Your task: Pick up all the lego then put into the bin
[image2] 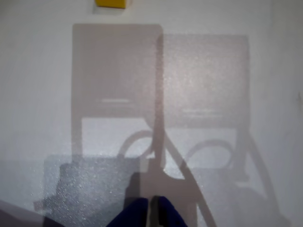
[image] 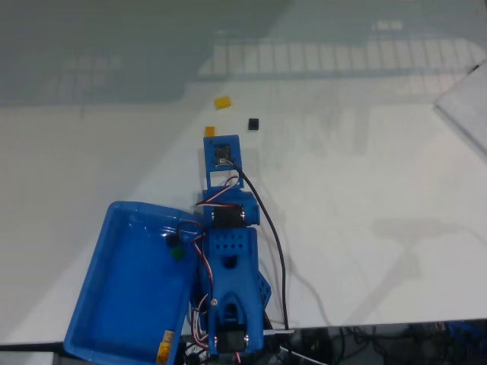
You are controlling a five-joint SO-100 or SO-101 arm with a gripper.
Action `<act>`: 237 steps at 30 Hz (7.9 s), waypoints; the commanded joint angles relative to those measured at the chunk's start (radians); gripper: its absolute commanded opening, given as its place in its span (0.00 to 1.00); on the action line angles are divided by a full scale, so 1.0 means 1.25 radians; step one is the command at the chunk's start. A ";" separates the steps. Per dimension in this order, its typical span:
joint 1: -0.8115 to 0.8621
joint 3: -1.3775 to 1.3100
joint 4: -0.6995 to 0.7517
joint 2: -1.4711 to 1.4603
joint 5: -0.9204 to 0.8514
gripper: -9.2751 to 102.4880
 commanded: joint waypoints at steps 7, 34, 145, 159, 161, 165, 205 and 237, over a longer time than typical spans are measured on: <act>-0.009 0.029 -0.018 0.015 0.006 0.11; -0.083 -0.336 -0.715 -0.672 0.166 0.26; -1.086 -0.698 0.297 -0.465 0.367 0.35; -0.390 -0.697 -0.139 -0.599 0.145 0.35; -0.290 -0.677 -0.276 -0.658 0.112 0.35; -0.140 -0.645 -0.447 -0.768 0.045 0.35; 0.160 -0.634 -0.909 -1.355 -0.081 0.32; 0.167 -0.681 -0.909 -1.425 -0.099 0.10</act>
